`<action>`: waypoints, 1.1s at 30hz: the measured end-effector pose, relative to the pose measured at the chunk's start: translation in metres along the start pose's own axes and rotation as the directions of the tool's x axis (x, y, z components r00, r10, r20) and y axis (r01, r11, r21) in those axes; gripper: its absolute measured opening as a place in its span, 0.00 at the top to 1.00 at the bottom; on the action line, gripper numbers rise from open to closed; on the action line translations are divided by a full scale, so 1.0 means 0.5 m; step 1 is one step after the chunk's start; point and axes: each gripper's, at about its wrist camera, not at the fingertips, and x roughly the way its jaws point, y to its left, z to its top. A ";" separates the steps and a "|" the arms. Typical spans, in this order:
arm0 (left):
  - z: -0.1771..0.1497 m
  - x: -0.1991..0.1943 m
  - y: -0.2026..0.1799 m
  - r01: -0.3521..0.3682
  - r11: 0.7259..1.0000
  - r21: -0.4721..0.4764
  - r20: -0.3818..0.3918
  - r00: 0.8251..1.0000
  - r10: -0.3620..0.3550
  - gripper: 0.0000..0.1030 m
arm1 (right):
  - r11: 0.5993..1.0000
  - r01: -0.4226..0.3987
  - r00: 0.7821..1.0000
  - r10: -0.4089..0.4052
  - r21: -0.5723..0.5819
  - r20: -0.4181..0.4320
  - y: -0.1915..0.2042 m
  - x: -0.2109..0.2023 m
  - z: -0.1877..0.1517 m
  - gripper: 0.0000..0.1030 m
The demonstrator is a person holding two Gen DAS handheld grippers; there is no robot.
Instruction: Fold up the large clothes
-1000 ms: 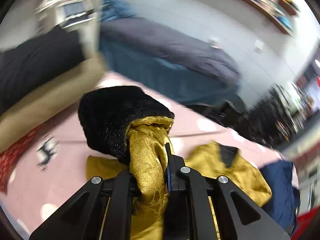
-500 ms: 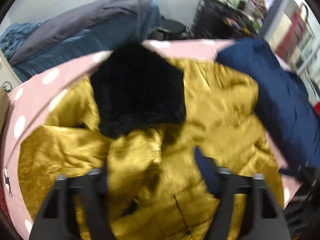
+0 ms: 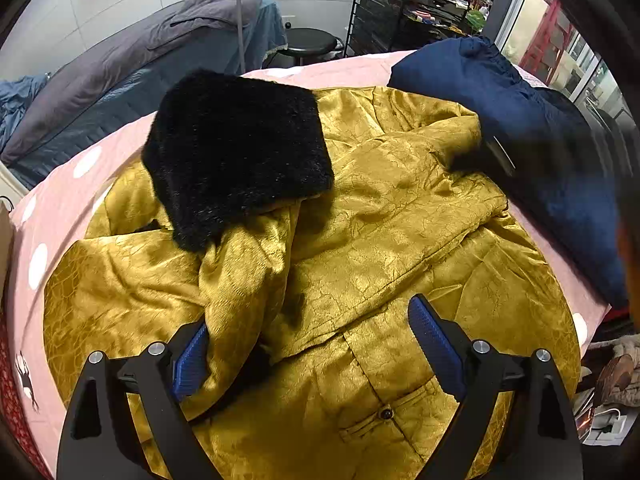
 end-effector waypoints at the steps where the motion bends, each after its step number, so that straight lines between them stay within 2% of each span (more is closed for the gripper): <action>1: -0.004 -0.009 0.002 -0.002 1.000 -0.001 0.002 1.000 0.002 0.15 | 1.000 -0.013 1.000 0.014 -0.026 0.006 0.019 -0.001 0.028 0.06; 5: -0.018 -0.033 0.011 -0.005 0.999 -0.034 0.006 1.000 0.005 0.14 | 0.975 -0.069 0.997 0.073 -0.212 0.014 0.148 0.009 0.144 0.06; 8: -0.039 -0.057 0.023 -0.020 0.998 -0.066 0.016 1.000 0.021 0.10 | 0.929 -0.083 0.996 0.092 -0.360 0.007 0.256 0.028 0.197 0.06; 12: -0.077 -0.076 0.048 -0.072 0.992 -0.099 0.010 0.997 0.073 0.10 | 0.885 -0.010 1.000 0.013 -0.466 0.002 0.338 0.075 0.223 0.06; 16: -0.123 -0.078 0.089 -0.114 0.979 -0.167 -0.030 0.993 0.110 0.09 | 0.867 0.003 0.998 -0.038 -0.499 -0.060 0.361 0.131 0.219 0.08; 17: -0.132 -0.076 0.100 -0.120 0.974 -0.191 -0.044 0.993 0.114 0.10 | 0.852 -0.003 0.996 -0.042 -0.524 -0.074 0.365 0.142 0.208 0.18; 18: -0.139 -0.074 0.110 -0.122 0.969 -0.213 -0.054 0.992 0.113 0.10 | 0.841 -0.008 0.996 -0.043 -0.542 -0.081 0.364 0.146 0.200 0.34; 19: -0.147 -0.070 0.121 -0.122 0.963 -0.239 -0.065 0.992 0.109 0.10 | 0.826 -0.010 0.995 -0.046 -0.564 -0.086 0.364 0.147 0.187 0.43; 21: -0.158 -0.065 0.140 -0.117 0.952 -0.284 -0.081 0.992 0.098 0.10 | 0.793 0.016 0.996 -0.064 -0.609 -0.058 0.360 0.140 0.153 0.78; 24: -0.163 -0.062 0.158 -0.121 0.943 -0.311 -0.089 0.991 0.098 0.10 | 0.768 0.068 0.997 -0.069 -0.637 0.023 0.338 0.111 0.114 0.93; 26: -0.159 -0.062 0.164 -0.133 0.945 -0.299 -0.090 0.990 0.110 0.10 | 0.791 0.077 0.997 -0.059 -0.608 0.049 0.304 0.086 0.099 0.96; 28: -0.156 -0.065 0.169 -0.140 0.947 -0.288 -0.088 0.989 0.119 0.10 | 0.834 0.076 0.997 -0.051 -0.546 0.060 0.254 0.061 0.092 0.96; 31: -0.151 -0.068 0.173 -0.141 0.950 -0.277 -0.085 0.989 0.122 0.10 | 0.912 0.067 0.998 -0.059 -0.406 0.032 0.147 0.033 0.075 0.97; 33: -0.148 -0.069 0.174 -0.143 0.952 -0.271 -0.086 0.989 0.124 0.10 | 0.931 0.062 0.998 -0.063 -0.360 0.009 0.099 0.029 0.055 0.97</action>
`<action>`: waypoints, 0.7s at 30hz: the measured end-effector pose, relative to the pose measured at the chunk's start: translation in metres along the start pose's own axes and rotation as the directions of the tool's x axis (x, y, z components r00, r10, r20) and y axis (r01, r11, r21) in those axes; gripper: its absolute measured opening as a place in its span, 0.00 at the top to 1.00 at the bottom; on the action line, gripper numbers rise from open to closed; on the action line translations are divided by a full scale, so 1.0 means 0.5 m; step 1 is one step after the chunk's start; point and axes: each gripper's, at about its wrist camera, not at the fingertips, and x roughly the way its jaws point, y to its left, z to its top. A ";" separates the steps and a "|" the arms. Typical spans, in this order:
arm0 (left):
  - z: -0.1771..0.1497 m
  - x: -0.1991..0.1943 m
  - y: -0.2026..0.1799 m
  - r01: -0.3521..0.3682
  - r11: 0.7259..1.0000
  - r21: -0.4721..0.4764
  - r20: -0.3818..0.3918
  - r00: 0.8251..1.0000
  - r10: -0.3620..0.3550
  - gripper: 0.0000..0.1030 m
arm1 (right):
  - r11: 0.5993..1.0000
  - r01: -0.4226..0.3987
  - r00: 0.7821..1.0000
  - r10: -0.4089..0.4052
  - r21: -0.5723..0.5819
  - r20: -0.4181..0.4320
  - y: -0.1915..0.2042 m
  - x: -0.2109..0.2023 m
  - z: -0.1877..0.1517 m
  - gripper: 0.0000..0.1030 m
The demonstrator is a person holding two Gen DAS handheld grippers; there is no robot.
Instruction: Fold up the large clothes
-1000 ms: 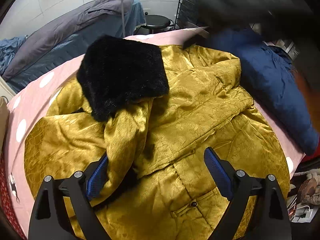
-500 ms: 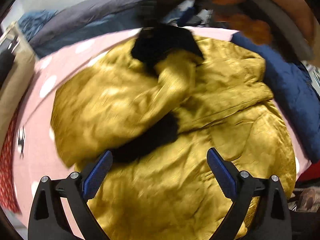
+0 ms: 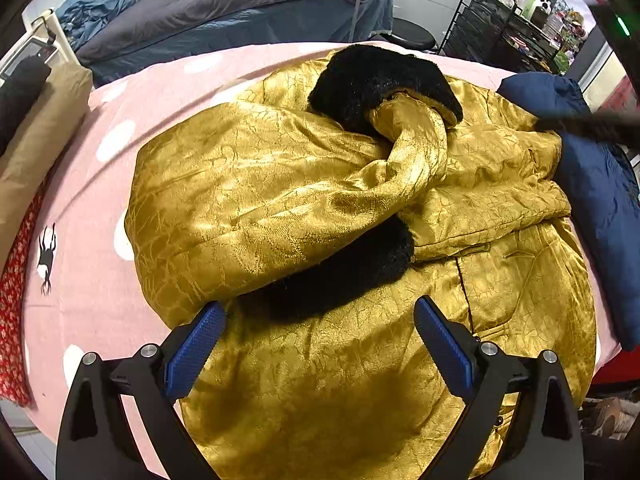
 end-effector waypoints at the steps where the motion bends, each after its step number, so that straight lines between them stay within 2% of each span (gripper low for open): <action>1: 0.001 0.001 -0.002 0.001 1.000 0.001 -0.002 1.000 -0.001 0.10 | 1.000 -0.010 1.000 0.010 0.014 -0.017 -0.013 0.003 -0.017 0.97; 3: 0.003 0.005 -0.005 0.006 1.000 0.002 -0.009 1.000 -0.006 0.10 | 0.997 -0.053 0.997 0.056 0.051 -0.056 -0.037 0.012 -0.050 0.96; 5: 0.007 0.008 -0.013 0.012 1.000 0.007 -0.013 1.000 -0.012 0.10 | 0.990 -0.100 0.992 0.107 0.096 -0.072 -0.047 0.018 -0.054 0.93; 7: 0.009 0.008 -0.023 0.016 1.000 0.014 -0.015 1.000 -0.015 0.10 | 0.978 -0.151 0.985 0.161 0.141 -0.058 -0.045 0.018 -0.032 0.63; 8: 0.011 0.006 -0.027 0.018 1.000 0.016 -0.012 1.000 -0.018 0.10 | 0.973 -0.176 0.983 0.181 0.150 -0.018 -0.038 0.005 -0.018 0.31; 9: 0.013 0.003 -0.031 0.019 1.000 0.017 -0.008 1.000 -0.019 0.10 | 0.971 -0.194 0.981 0.192 0.141 0.029 -0.024 -0.006 0.000 0.24; 11: 0.014 -0.002 -0.036 0.013 1.000 0.018 0.000 1.000 -0.013 0.10 | 0.975 -0.206 0.977 0.201 0.083 0.063 0.011 -0.017 0.044 0.24; 14: 0.007 -0.013 -0.036 -0.012 1.000 0.019 0.014 1.000 0.012 0.10 | 0.980 -0.196 0.979 0.197 -0.026 0.045 0.077 -0.002 0.123 0.24; 21: -0.030 -0.017 0.005 -0.039 0.998 -0.054 -0.002 0.999 0.039 0.10 | 0.967 -0.154 0.988 0.153 -0.201 -0.022 0.169 0.066 0.234 0.24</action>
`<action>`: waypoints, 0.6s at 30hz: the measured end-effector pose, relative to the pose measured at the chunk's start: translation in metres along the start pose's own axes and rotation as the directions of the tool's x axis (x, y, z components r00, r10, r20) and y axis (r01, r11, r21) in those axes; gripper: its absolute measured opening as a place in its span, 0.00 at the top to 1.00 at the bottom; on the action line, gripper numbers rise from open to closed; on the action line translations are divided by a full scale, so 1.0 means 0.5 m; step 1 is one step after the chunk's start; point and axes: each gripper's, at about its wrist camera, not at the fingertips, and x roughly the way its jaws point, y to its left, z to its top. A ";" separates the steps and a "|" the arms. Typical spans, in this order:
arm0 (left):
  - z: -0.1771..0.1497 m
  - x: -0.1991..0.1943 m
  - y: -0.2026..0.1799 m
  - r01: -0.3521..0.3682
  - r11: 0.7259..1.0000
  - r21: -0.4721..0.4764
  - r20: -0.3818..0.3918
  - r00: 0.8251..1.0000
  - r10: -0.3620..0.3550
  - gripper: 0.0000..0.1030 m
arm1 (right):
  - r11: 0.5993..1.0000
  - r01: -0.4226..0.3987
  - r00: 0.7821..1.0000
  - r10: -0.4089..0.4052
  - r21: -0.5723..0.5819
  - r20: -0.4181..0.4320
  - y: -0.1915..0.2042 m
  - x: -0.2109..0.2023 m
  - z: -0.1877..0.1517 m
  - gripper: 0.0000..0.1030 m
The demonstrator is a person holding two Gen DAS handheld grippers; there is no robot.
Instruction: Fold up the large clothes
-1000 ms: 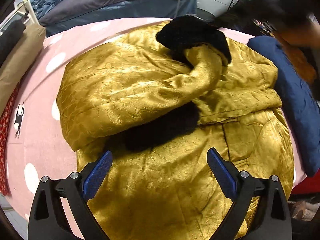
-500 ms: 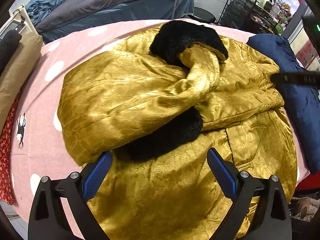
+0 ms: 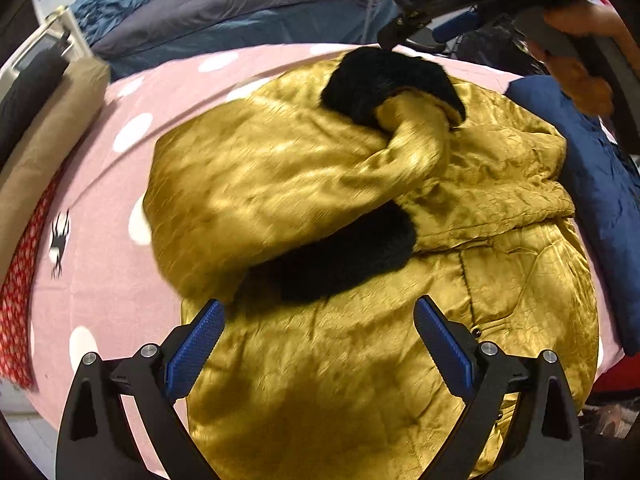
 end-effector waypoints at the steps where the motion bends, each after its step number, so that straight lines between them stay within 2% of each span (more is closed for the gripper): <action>1: -0.006 0.001 0.008 -0.002 1.000 -0.013 -0.004 1.000 0.002 0.10 | 1.000 -0.006 1.000 0.006 -0.012 -0.008 0.004 0.008 0.008 0.24; 4: -0.023 0.008 0.026 -0.005 0.999 -0.050 -0.026 1.000 0.004 0.10 | 0.997 -0.018 0.999 0.016 -0.074 -0.033 0.027 0.032 0.022 0.25; 5: -0.025 0.010 0.030 -0.004 0.998 -0.058 -0.031 1.000 0.002 0.10 | 0.994 -0.027 0.998 0.021 -0.107 -0.064 0.036 0.043 0.020 0.33; 6: -0.028 0.011 0.033 -0.004 0.998 -0.063 -0.035 0.999 0.002 0.10 | 0.991 -0.036 0.994 0.022 -0.129 -0.104 0.041 0.054 0.014 0.50; 7: -0.028 0.012 0.035 -0.006 0.998 -0.062 -0.036 0.999 0.003 0.10 | 0.989 -0.043 0.990 0.023 -0.142 -0.138 0.045 0.063 0.007 0.58; 9: -0.029 0.012 0.035 -0.014 0.999 -0.047 -0.033 0.999 0.012 0.10 | 0.984 -0.073 0.986 0.046 -0.164 -0.161 0.046 0.062 -0.030 0.81; 11: -0.026 0.010 0.034 -0.023 0.999 -0.029 -0.029 0.999 0.022 0.10 | 0.982 -0.063 0.988 0.036 -0.177 -0.151 0.037 0.047 -0.074 0.94; 14: -0.022 0.009 0.039 -0.019 1.000 -0.019 -0.026 0.999 0.019 0.10 | 0.991 -0.039 0.989 0.019 -0.130 -0.148 0.002 0.027 -0.147 0.99; 18: -0.010 0.008 0.040 -0.025 1.000 -0.012 -0.017 1.000 0.025 0.10 | 0.997 0.007 0.987 -0.019 -0.075 -0.158 -0.049 0.009 -0.251 0.99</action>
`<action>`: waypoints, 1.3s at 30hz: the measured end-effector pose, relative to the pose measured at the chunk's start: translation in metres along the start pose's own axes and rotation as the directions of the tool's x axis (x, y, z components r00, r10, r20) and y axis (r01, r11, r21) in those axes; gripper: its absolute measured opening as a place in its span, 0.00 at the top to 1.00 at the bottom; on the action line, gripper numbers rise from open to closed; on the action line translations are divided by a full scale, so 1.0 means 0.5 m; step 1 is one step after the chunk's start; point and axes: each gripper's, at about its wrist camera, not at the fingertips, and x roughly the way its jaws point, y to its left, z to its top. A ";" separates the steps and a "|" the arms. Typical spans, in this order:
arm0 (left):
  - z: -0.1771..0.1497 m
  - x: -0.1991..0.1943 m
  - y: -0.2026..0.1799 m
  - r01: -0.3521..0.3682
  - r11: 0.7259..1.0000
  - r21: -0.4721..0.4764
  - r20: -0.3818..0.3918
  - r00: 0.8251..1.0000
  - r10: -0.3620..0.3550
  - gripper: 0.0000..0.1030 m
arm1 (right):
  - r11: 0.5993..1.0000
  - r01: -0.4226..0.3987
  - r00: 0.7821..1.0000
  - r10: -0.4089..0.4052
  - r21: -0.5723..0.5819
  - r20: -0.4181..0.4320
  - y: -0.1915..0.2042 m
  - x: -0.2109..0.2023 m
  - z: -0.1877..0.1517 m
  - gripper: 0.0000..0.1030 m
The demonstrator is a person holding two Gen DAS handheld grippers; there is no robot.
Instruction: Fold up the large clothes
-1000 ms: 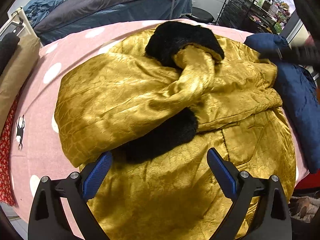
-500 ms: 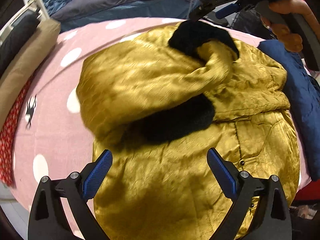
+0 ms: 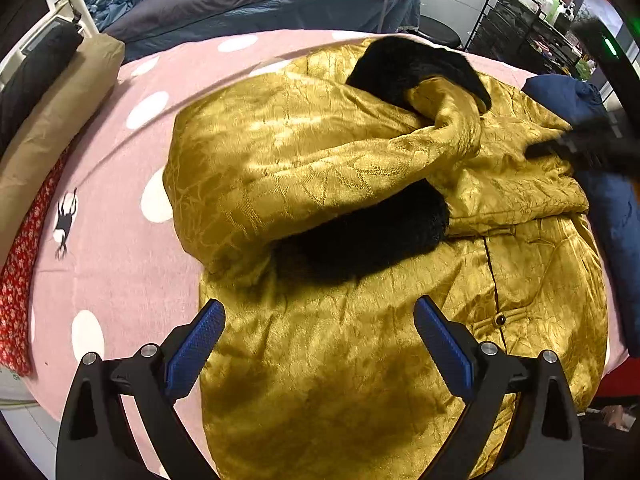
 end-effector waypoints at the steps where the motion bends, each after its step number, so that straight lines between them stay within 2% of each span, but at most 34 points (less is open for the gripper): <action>1: 0.007 -0.007 0.000 0.003 1.000 -0.006 0.020 1.000 -0.003 0.10 | 0.999 -0.003 1.000 0.003 0.033 -0.001 -0.013 -0.001 -0.018 0.99; 4: 0.036 -0.034 0.002 0.050 0.998 -0.029 0.082 0.995 -0.047 0.10 | 0.987 -0.086 0.996 0.087 0.133 0.002 -0.047 -0.009 -0.031 0.98; 5: 0.051 -0.045 0.003 0.067 0.997 -0.036 0.111 0.992 -0.063 0.10 | 0.982 -0.102 0.995 0.102 0.158 0.009 -0.054 -0.012 -0.027 0.93; 7: 0.082 -0.058 0.000 0.086 0.996 -0.031 0.157 0.984 -0.080 0.10 | 0.976 -0.102 0.995 0.096 0.194 0.040 -0.062 -0.021 -0.011 0.72; 8: 0.100 -0.062 -0.003 0.083 0.996 -0.025 0.179 0.981 -0.077 0.10 | 0.973 -0.085 0.995 0.071 0.214 0.074 -0.065 -0.032 -0.001 0.52; 9: 0.122 -0.063 -0.007 0.082 0.996 -0.020 0.198 0.977 -0.077 0.11 | 0.970 -0.077 0.993 0.055 0.231 0.101 -0.068 -0.040 0.008 0.45; 10: 0.141 -0.061 -0.008 0.084 0.996 -0.021 0.206 0.975 -0.078 0.13 | 0.966 -0.081 0.992 0.053 0.247 0.118 -0.069 -0.045 0.015 0.45; 11: 0.164 -0.056 -0.006 0.089 0.996 -0.030 0.208 0.975 -0.081 0.20 | 0.958 -0.097 0.990 0.065 0.269 0.125 -0.073 -0.050 0.025 0.45; 13: 0.213 -0.036 0.003 0.088 0.993 -0.078 0.191 0.979 -0.071 0.28 | 0.948 -0.113 0.988 0.075 0.297 0.137 -0.076 -0.060 0.030 0.45; 14: 0.236 -0.023 0.010 0.084 0.991 -0.108 0.175 0.982 -0.064 0.28 | 0.945 -0.119 0.986 0.077 0.303 0.150 -0.081 -0.068 0.030 0.45; 16: 0.292 0.044 0.021 0.092 0.981 -0.172 0.056 0.995 -0.084 0.28 | 0.943 -0.123 0.983 0.074 0.310 0.166 -0.080 -0.084 0.022 0.44; 18: 0.321 0.120 0.010 0.117 0.976 -0.184 -0.097 0.986 -0.137 0.31 | 0.935 -0.130 0.981 0.075 0.329 0.176 -0.079 -0.097 0.000 0.42; 19: 0.330 0.142 0.001 0.108 0.979 -0.175 -0.126 0.983 -0.131 0.32 | 0.932 -0.134 0.981 0.077 0.338 0.178 -0.075 -0.102 -0.013 0.42; 21: 0.351 0.156 -0.039 0.066 0.992 -0.112 -0.124 0.989 -0.080 0.32 | 0.919 -0.138 0.981 0.077 0.369 0.176 -0.080 -0.106 -0.041 0.41; 23: 0.362 0.125 -0.081 0.114 0.991 -0.065 -0.061 0.991 -0.118 0.33 | 0.914 -0.113 0.984 0.049 0.391 0.170 -0.088 -0.111 -0.067 0.41; 25: 0.360 0.086 -0.126 0.181 0.983 -0.018 -0.005 0.983 -0.181 0.32 | 0.904 -0.078 0.986 0.009 0.421 0.165 -0.101 -0.120 -0.095 0.41; 27: 0.337 0.057 -0.187 0.226 0.972 0.066 0.007 0.974 -0.226 0.31 | 0.881 -0.085 0.986 0.008 0.466 0.164 -0.121 -0.121 -0.116 0.40; 31: 0.255 0.070 -0.282 0.288 0.931 0.225 -0.100 0.957 -0.271 0.30 | 0.820 -0.081 0.989 -0.005 0.566 0.148 -0.170 -0.112 -0.152 0.40; 33: 0.211 0.090 -0.304 0.282 0.921 0.268 -0.148 0.957 -0.249 0.29 | 0.798 -0.081 0.990 -0.004 0.597 0.139 -0.186 -0.106 -0.158 0.40; 36: 0.164 0.105 -0.309 0.249 0.926 0.285 -0.163 0.964 -0.209 0.29 | 0.784 -0.090 0.991 0.012 0.614 0.130 -0.195 -0.096 -0.156 0.40; 39: 0.146 0.085 -0.286 0.262 0.933 0.248 -0.142 0.962 -0.233 0.24 | 0.789 -0.093 0.993 0.027 0.608 0.116 -0.190 -0.081 -0.147 0.40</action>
